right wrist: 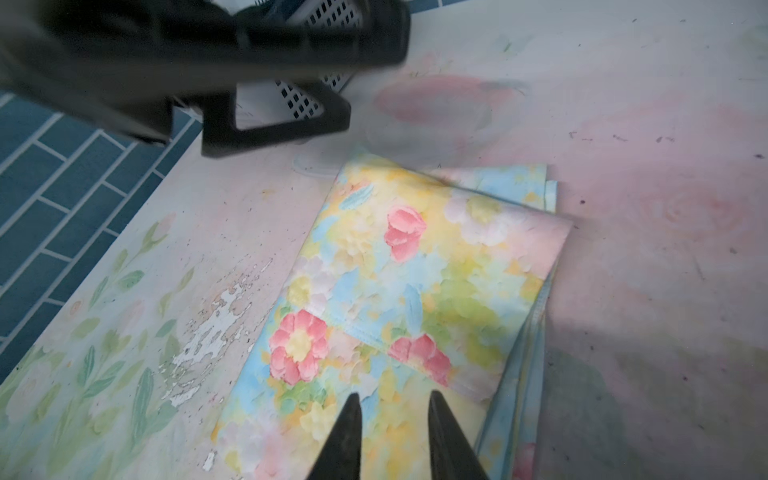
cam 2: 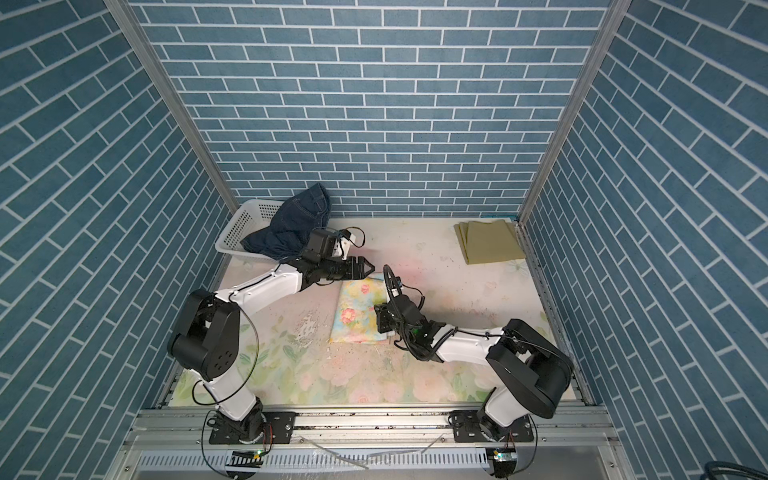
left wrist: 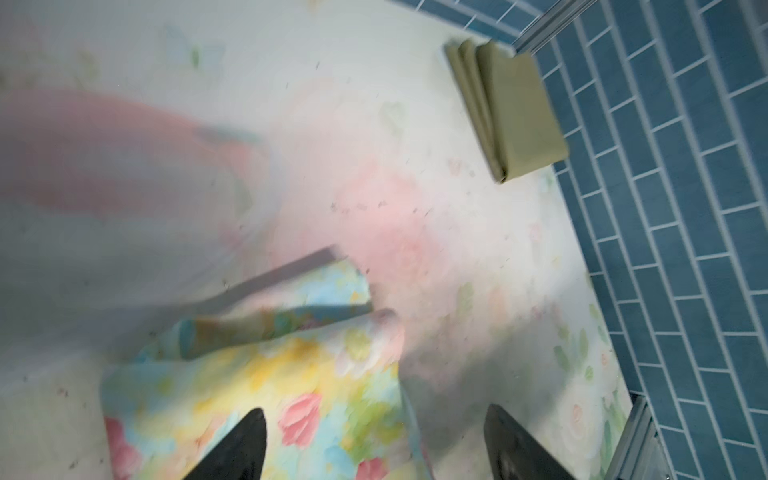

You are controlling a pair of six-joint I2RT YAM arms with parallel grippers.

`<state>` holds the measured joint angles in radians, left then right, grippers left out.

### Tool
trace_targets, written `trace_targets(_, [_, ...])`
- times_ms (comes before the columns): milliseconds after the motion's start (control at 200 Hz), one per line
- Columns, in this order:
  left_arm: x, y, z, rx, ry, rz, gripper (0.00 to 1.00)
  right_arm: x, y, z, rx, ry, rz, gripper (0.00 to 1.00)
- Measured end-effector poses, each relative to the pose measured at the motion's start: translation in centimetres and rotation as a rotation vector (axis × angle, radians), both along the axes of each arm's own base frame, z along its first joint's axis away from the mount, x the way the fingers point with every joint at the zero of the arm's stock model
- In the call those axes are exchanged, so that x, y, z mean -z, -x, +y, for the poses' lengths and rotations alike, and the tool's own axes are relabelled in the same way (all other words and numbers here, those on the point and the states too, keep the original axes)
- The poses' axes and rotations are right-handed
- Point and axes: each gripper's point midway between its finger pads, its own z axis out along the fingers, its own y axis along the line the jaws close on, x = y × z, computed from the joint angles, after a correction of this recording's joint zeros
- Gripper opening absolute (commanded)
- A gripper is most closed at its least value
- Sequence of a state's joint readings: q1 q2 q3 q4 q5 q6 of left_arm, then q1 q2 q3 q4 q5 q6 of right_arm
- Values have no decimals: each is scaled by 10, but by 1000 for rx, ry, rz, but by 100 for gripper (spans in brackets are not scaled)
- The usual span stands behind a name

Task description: Fold and stack the skirts

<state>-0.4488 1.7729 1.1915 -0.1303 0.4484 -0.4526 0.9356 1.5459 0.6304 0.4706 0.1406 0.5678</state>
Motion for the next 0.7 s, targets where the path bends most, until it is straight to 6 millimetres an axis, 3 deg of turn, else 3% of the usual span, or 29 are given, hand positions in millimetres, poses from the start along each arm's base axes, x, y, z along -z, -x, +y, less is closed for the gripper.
trace_targets(135, [36,-1,5,-13,-25,60,83,29,5,0,-18,50,56,28])
trace_targets(370, [66,-18,16,-54,-28,83,83,59,12,-2,-28,92,129,28])
trace_targets(450, [75,-21,18,-58,-29,92,83,60,13,-1,-26,85,138,29])
trace_targets(600, [72,-23,16,-55,-13,80,82,53,11,-8,-18,82,154,31])
trace_targets(700, [70,-24,15,-55,-2,80,83,35,-1,-23,17,55,160,42])
